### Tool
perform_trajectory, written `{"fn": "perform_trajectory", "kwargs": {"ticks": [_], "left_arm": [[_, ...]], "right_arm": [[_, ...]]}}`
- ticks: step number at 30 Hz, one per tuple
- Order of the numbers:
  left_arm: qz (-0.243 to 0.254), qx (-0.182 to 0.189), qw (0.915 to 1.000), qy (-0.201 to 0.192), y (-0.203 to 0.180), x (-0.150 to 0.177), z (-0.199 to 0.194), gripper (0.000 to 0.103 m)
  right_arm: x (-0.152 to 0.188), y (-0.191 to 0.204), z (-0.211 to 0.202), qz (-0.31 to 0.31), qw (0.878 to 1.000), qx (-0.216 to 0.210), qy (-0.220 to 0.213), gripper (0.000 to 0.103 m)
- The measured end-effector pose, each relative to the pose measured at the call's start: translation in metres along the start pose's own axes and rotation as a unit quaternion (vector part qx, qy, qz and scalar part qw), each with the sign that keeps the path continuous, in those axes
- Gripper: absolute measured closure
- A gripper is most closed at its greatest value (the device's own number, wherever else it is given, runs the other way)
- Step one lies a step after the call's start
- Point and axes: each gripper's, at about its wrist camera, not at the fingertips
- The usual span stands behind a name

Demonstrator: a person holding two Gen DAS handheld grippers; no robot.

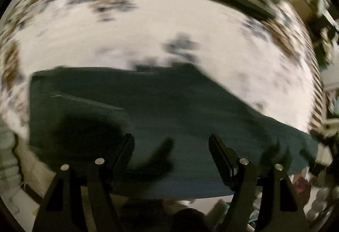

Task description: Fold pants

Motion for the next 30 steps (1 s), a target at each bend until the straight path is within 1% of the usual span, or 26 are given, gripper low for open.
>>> {"fn": "perform_trajectory", "kwargs": {"ticks": [1, 2, 3, 4, 5, 7, 8, 9, 10, 11, 12, 13, 14, 15, 17, 19, 20, 21, 24, 26, 27, 28, 30], "left_arm": [[0.011, 0.007, 0.9999, 0.002, -0.019, 0.000, 0.005, 0.032], [0.024, 0.013, 0.9996, 0.004, -0.039, -0.001, 0.011, 0.032], [0.037, 0.018, 0.9991, 0.009, -0.060, -0.001, 0.020, 0.032], [0.046, 0.022, 0.9986, 0.015, -0.071, -0.001, 0.027, 0.032], [0.057, 0.020, 0.9979, 0.024, -0.086, -0.002, 0.038, 0.032], [0.074, 0.013, 0.9961, 0.045, -0.107, -0.004, 0.062, 0.032], [0.079, 0.008, 0.9949, 0.063, -0.115, -0.003, 0.077, 0.032], [0.080, -0.001, 0.9933, 0.084, -0.120, -0.003, 0.091, 0.031], [0.081, -0.013, 0.9923, 0.093, -0.123, -0.002, 0.100, 0.026], [0.088, -0.018, 0.9924, 0.084, -0.128, -0.002, 0.103, 0.020], [0.089, -0.016, 0.9925, 0.082, -0.132, -0.003, 0.104, 0.011], [0.090, -0.017, 0.9922, 0.085, -0.135, -0.003, 0.107, 0.005], [0.095, -0.018, 0.9914, 0.089, -0.139, -0.005, 0.110, 0.001], [0.098, -0.020, 0.9905, 0.094, -0.142, -0.007, 0.112, 0.000], [0.097, -0.037, 0.9897, 0.098, -0.147, -0.010, 0.116, 0.000], [0.090, -0.051, 0.9896, 0.101, -0.156, -0.014, 0.121, 0.000], [0.085, -0.057, 0.9896, 0.102, -0.159, -0.016, 0.122, 0.000], [0.079, -0.061, 0.9897, 0.102, -0.167, -0.018, 0.126, 0.000], [0.067, -0.068, 0.9898, 0.105, -0.177, -0.023, 0.131, 0.000], [0.064, -0.070, 0.9900, 0.104, -0.180, -0.024, 0.132, 0.000], [0.063, -0.070, 0.9902, 0.103, -0.181, -0.025, 0.132, 0.000], [0.063, -0.070, 0.9906, 0.100, -0.182, -0.024, 0.132, 0.000], [0.064, -0.070, 0.9915, 0.089, -0.177, -0.023, 0.128, 0.000]], "right_arm": [[-0.004, -0.026, -0.013, 0.029, 0.999, -0.001, -0.016, 0.031], [-0.016, -0.067, -0.037, 0.071, 0.997, 0.001, -0.041, 0.031], [-0.024, -0.097, -0.054, 0.097, 0.994, 0.000, -0.058, 0.031], [-0.032, -0.132, -0.073, 0.129, 0.988, -0.005, -0.083, 0.031], [-0.038, -0.156, -0.085, 0.147, 0.984, -0.013, -0.103, 0.031], [-0.052, -0.195, -0.103, 0.165, 0.976, -0.036, -0.136, 0.031], [-0.059, -0.212, -0.109, 0.172, 0.973, -0.044, -0.150, 0.031], [-0.068, -0.231, -0.116, 0.180, 0.969, -0.039, -0.165, 0.032], [-0.077, -0.245, -0.120, 0.182, 0.968, -0.039, -0.171, 0.033], [-0.083, -0.255, -0.120, 0.183, 0.967, -0.046, -0.173, 0.036], [-0.092, -0.264, -0.118, 0.179, 0.967, -0.055, -0.170, 0.036], [-0.096, -0.265, -0.113, 0.176, 0.969, -0.052, -0.167, 0.036], [-0.100, -0.269, -0.110, 0.169, 0.970, -0.049, -0.169, 0.036], [-0.104, -0.274, -0.108, 0.161, 0.971, -0.061, -0.168, 0.037], [-0.110, -0.279, -0.103, 0.149, 0.972, -0.074, -0.167, 0.041], [-0.115, -0.285, -0.101, 0.142, 0.973, -0.080, -0.166, 0.042], [-0.108, -0.276, -0.095, 0.144, 0.971, -0.089, -0.171, 0.041], [-0.109, -0.280, -0.095, 0.147, 0.968, -0.101, -0.175, 0.041], [-0.108, -0.288, -0.095, 0.154, 0.956, -0.166, -0.189, 0.041], [-0.111, -0.284, -0.092, 0.147, 0.946, -0.214, -0.196, 0.041], [-0.113, -0.284, -0.091, 0.140, 0.943, -0.229, -0.195, 0.041], [-0.118, -0.283, -0.087, 0.135, 0.943, -0.238, -0.189, 0.041], [-0.126, -0.281, -0.079, 0.129, 0.945, -0.236, -0.188, 0.040]]}}
Point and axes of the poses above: each gripper's, at about its wrist camera, not at the fingertips, and z roughly the way its jaws point, y to its left, x to its underside, and after that the axes turned 8 degrees about y, right-handed
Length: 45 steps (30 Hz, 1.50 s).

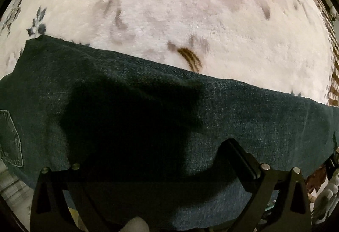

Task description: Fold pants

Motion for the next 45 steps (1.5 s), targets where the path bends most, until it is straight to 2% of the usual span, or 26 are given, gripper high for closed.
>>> {"fn": "perform_trajectory", "kwargs": {"ticks": [4, 5, 6, 7, 10, 14, 18, 23, 26, 29, 32, 35, 37, 39, 40, 43, 44, 45], "left_arm": [[-0.010, -0.002, 0.9998, -0.019, 0.011, 0.026, 0.003, 0.000], [-0.015, -0.002, 0.9996, -0.023, 0.009, 0.027, 0.003, 0.000], [-0.018, -0.002, 0.9995, -0.026, 0.008, 0.028, 0.003, 0.000], [-0.020, -0.002, 0.9994, -0.028, 0.007, 0.029, 0.002, 0.000], [-0.024, 0.001, 0.9992, -0.030, 0.008, 0.035, -0.002, 0.000], [-0.041, 0.046, 0.9974, -0.038, 0.019, 0.044, -0.020, 0.000], [-0.047, 0.071, 0.9944, -0.063, 0.041, 0.056, -0.051, 0.000], [-0.060, 0.094, 0.9903, -0.083, 0.093, 0.077, -0.083, 0.000], [-0.072, 0.092, 0.9893, -0.088, 0.131, 0.083, -0.087, 0.000], [-0.081, 0.088, 0.9886, -0.092, 0.161, 0.094, -0.089, 0.000], [-0.085, 0.082, 0.9881, -0.098, 0.188, 0.097, -0.089, 0.000], [-0.089, 0.072, 0.9878, -0.106, 0.210, 0.102, -0.087, 0.000], [-0.095, 0.070, 0.9874, -0.106, 0.225, 0.105, -0.084, 0.000], [-0.107, 0.070, 0.9866, -0.101, 0.240, 0.108, -0.080, 0.000], [-0.115, 0.072, 0.9858, -0.099, 0.247, 0.109, -0.078, 0.000], [-0.133, 0.071, 0.9837, -0.098, 0.264, 0.114, -0.075, 0.000], [-0.143, 0.071, 0.9822, -0.099, 0.272, 0.117, -0.075, 0.000], [-0.155, 0.071, 0.9802, -0.100, 0.281, 0.122, -0.075, 0.000]], "right_arm": [[-0.006, 0.004, 0.012, 0.001, 1.000, -0.022, -0.007, 0.043], [-0.006, 0.008, 0.014, -0.005, 1.000, -0.016, -0.011, 0.060], [-0.006, 0.012, 0.018, -0.014, 1.000, 0.000, -0.011, 0.085], [-0.004, 0.018, 0.021, -0.025, 0.999, 0.020, -0.013, 0.093], [0.008, 0.036, 0.021, -0.047, 0.998, 0.039, -0.022, 0.094], [0.040, 0.088, 0.011, -0.106, 0.993, 0.042, -0.026, 0.095], [0.095, 0.156, 0.018, -0.186, 0.982, 0.041, -0.006, 0.095], [0.180, 0.218, 0.059, -0.264, 0.963, 0.039, 0.044, 0.095], [0.237, 0.236, 0.102, -0.308, 0.946, 0.053, 0.087, 0.095], [0.297, 0.231, 0.149, -0.339, 0.928, 0.073, 0.136, 0.095], [0.348, 0.216, 0.196, -0.373, 0.905, 0.101, 0.179, 0.095], [0.400, 0.198, 0.237, -0.411, 0.875, 0.135, 0.217, 0.095], [0.427, 0.188, 0.257, -0.432, 0.857, 0.159, 0.230, 0.095], [0.443, 0.180, 0.272, -0.445, 0.845, 0.180, 0.235, 0.094], [0.451, 0.177, 0.279, -0.450, 0.839, 0.196, 0.235, 0.092], [0.473, 0.177, 0.295, -0.476, 0.808, 0.247, 0.244, 0.078], [0.482, 0.182, 0.297, -0.475, 0.805, 0.247, 0.256, 0.067], [0.486, 0.184, 0.299, -0.461, 0.809, 0.234, 0.280, 0.060]]}}
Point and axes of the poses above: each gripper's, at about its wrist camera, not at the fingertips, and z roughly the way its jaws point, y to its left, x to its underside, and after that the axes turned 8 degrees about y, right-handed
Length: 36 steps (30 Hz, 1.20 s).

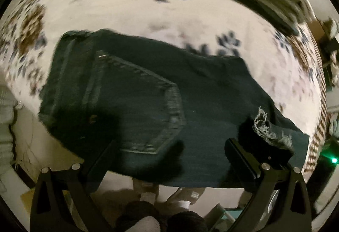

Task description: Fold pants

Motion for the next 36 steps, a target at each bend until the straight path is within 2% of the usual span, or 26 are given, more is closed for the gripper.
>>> {"fn": "perform_trajectory", "kwargs": {"ticks": [1, 2, 3, 6, 8, 11, 13, 15, 17, 18, 19, 21, 23, 24, 26, 28, 29, 31, 36], "left_arm": [[-0.011, -0.002, 0.9999, -0.002, 0.009, 0.002, -0.002, 0.000], [-0.027, -0.006, 0.9996, -0.005, 0.020, 0.004, -0.005, 0.000], [-0.046, -0.009, 0.9989, -0.009, 0.034, 0.008, -0.008, 0.000], [-0.102, -0.016, 0.9946, -0.015, 0.072, 0.021, -0.012, 0.000], [-0.142, -0.011, 0.9898, -0.015, 0.096, 0.030, -0.007, 0.000], [-0.213, 0.015, 0.9769, -0.016, 0.129, 0.038, 0.009, 0.000], [-0.262, 0.061, 0.9626, -0.033, 0.149, 0.039, 0.021, 0.000], [-0.288, 0.108, 0.9502, -0.048, 0.159, 0.036, 0.034, 0.000], [-0.296, 0.160, 0.9379, -0.084, 0.166, 0.029, 0.043, 0.002], [-0.295, 0.174, 0.9344, -0.098, 0.168, 0.026, 0.046, 0.007], [-0.293, 0.187, 0.9307, -0.114, 0.170, 0.022, 0.048, 0.008], [-0.297, 0.187, 0.9245, -0.150, 0.174, 0.018, 0.048, 0.008], [-0.298, 0.190, 0.9206, -0.167, 0.179, 0.013, 0.045, 0.008], [-0.304, 0.194, 0.9159, -0.177, 0.182, 0.012, 0.042, 0.012], [-0.317, 0.199, 0.9072, -0.192, 0.187, 0.008, 0.039, 0.026], [-0.327, 0.198, 0.9032, -0.196, 0.189, 0.010, 0.040, 0.062], [-0.328, 0.205, 0.9010, -0.197, 0.190, 0.010, 0.041, 0.066], [-0.320, 0.206, 0.9019, -0.205, 0.187, 0.013, 0.037, 0.074], [-0.274, 0.187, 0.9134, -0.236, 0.167, 0.013, 0.012, 0.080]], "right_arm": [[-0.001, 0.003, 0.000, 0.007, 0.999, -0.030, 0.016, 0.059], [-0.002, 0.006, -0.001, 0.023, 0.996, -0.079, 0.033, 0.059], [-0.001, 0.006, -0.004, 0.038, 0.992, -0.112, 0.037, 0.059], [0.001, 0.008, -0.022, 0.084, 0.987, -0.136, 0.019, 0.056], [0.006, 0.001, -0.030, 0.108, 0.987, -0.118, 0.012, 0.056], [0.010, -0.013, -0.033, 0.143, 0.986, -0.085, 0.015, 0.056], [0.014, -0.023, -0.033, 0.158, 0.985, -0.072, 0.022, 0.056], [0.008, -0.028, -0.030, 0.164, 0.985, -0.054, 0.032, 0.056], [0.004, -0.031, -0.030, 0.153, 0.987, -0.030, 0.035, 0.056], [0.002, -0.030, -0.028, 0.147, 0.988, -0.021, 0.037, 0.056], [-0.001, -0.029, -0.026, 0.142, 0.989, -0.015, 0.039, 0.056], [-0.004, -0.024, -0.025, 0.131, 0.991, -0.007, 0.041, 0.056], [-0.009, -0.018, -0.025, 0.123, 0.992, -0.005, 0.039, 0.056], [-0.011, -0.015, -0.025, 0.121, 0.992, -0.006, 0.038, 0.056], [-0.014, -0.010, -0.026, 0.116, 0.993, -0.008, 0.036, 0.056], [-0.016, -0.005, -0.023, 0.114, 0.993, -0.009, 0.036, 0.056], [-0.015, -0.004, -0.023, 0.113, 0.993, -0.009, 0.037, 0.056], [-0.014, -0.001, -0.019, 0.109, 0.993, -0.006, 0.039, 0.056], [-0.007, -0.005, -0.019, 0.112, 0.993, -0.004, 0.032, 0.056]]}}
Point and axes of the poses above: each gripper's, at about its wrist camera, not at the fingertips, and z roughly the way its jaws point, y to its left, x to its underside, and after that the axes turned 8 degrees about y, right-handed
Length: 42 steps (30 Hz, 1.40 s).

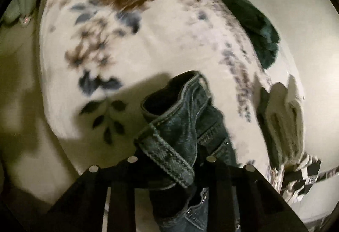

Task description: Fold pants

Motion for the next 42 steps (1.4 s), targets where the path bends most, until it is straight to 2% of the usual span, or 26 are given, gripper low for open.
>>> {"fn": "perform_trajectory", "kwargs": {"ticks": [5, 8, 12, 17, 22, 27, 30, 33, 37, 41, 42], "left_arm": [[0.078, 0.032, 0.9963, -0.020, -0.054, 0.004, -0.039, 0.081], [0.136, 0.058, 0.9885, -0.028, -0.098, 0.017, -0.064, 0.082], [0.208, 0.093, 0.9733, -0.025, -0.159, 0.046, -0.087, 0.082], [0.271, 0.131, 0.9536, 0.003, -0.221, 0.098, -0.098, 0.082], [0.311, 0.154, 0.9361, 0.056, -0.274, 0.159, -0.081, 0.082], [0.360, 0.151, 0.9140, 0.110, -0.320, 0.229, -0.046, 0.083], [0.391, 0.137, 0.8998, 0.137, -0.337, 0.275, -0.021, 0.083], [0.427, 0.112, 0.8832, 0.159, -0.350, 0.321, 0.003, 0.083], [0.463, 0.066, 0.8653, 0.179, -0.358, 0.366, 0.037, 0.082], [0.472, 0.022, 0.8583, 0.200, -0.359, 0.386, 0.057, 0.081], [0.474, 0.011, 0.8569, 0.202, -0.360, 0.390, 0.059, 0.078]], "right_arm": [[0.003, -0.022, -0.017, 0.021, 1.000, -0.006, -0.021, 0.056], [0.004, -0.045, -0.037, 0.041, 0.998, -0.013, -0.039, 0.056], [0.007, -0.077, -0.069, 0.067, 0.995, -0.018, -0.066, 0.056], [0.014, -0.131, -0.115, 0.109, 0.988, -0.018, -0.107, 0.056], [0.025, -0.201, -0.151, 0.160, 0.977, -0.005, -0.139, 0.056], [0.037, -0.261, -0.176, 0.201, 0.965, 0.005, -0.166, 0.056], [0.045, -0.296, -0.187, 0.226, 0.957, 0.013, -0.181, 0.056], [0.051, -0.321, -0.193, 0.245, 0.951, 0.017, -0.189, 0.056], [0.054, -0.349, -0.200, 0.265, 0.945, 0.022, -0.192, 0.056], [0.055, -0.366, -0.205, 0.271, 0.945, 0.028, -0.183, 0.056], [0.056, -0.369, -0.205, 0.273, 0.945, 0.027, -0.179, 0.056]]}}
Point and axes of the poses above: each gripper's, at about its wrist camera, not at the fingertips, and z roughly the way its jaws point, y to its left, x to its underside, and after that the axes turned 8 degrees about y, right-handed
